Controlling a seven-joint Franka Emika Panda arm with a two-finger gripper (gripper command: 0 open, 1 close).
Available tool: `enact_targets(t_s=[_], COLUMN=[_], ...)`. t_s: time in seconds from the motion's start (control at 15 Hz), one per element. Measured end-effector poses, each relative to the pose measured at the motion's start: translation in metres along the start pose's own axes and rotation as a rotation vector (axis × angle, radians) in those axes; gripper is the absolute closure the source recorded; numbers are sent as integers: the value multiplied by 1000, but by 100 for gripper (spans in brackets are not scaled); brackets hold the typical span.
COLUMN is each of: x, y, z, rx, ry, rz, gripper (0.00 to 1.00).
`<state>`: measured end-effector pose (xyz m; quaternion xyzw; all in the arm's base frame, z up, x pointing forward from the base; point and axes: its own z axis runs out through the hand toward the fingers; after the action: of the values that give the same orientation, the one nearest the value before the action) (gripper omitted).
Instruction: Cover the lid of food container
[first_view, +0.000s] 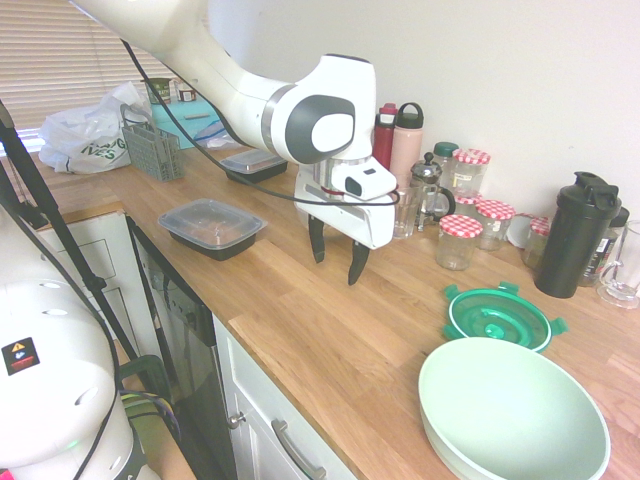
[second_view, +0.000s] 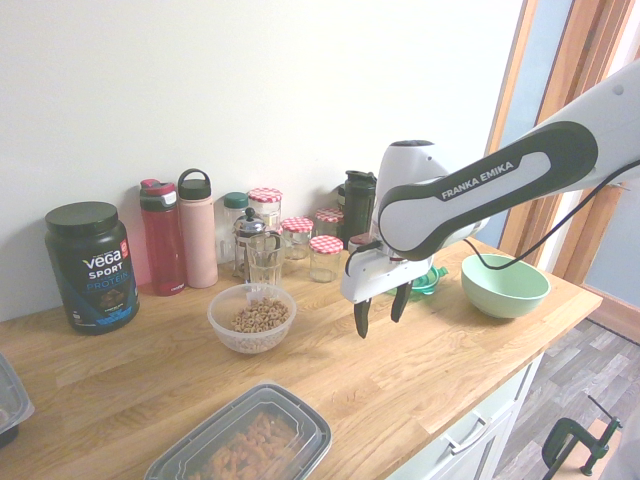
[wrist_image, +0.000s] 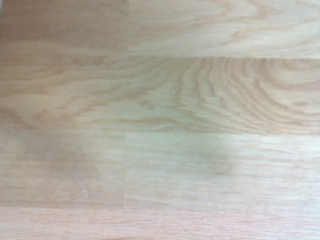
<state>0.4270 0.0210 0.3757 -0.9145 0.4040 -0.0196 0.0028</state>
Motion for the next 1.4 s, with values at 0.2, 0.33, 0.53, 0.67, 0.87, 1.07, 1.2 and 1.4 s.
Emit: enact_targets(t_s=[0.2, 0.33, 0.53, 0.67, 0.87, 1.07, 1.2, 1.4], x=[9, 38, 101, 150, 223, 290, 327, 372], y=[-4, -21, -27, -14, 22, 70, 105, 147], z=[-7, -31, -50, -62, -74, -69, -55, -20], rx=[12, 34, 11, 38, 128, 157, 174, 200], ry=[12, 20, -60, -128, -241, -301, -345, -411], rz=[-11, -47, -186, -234, -238, -184, -140, -71], gripper=[0, 0, 0, 0, 0, 0, 0, 0])
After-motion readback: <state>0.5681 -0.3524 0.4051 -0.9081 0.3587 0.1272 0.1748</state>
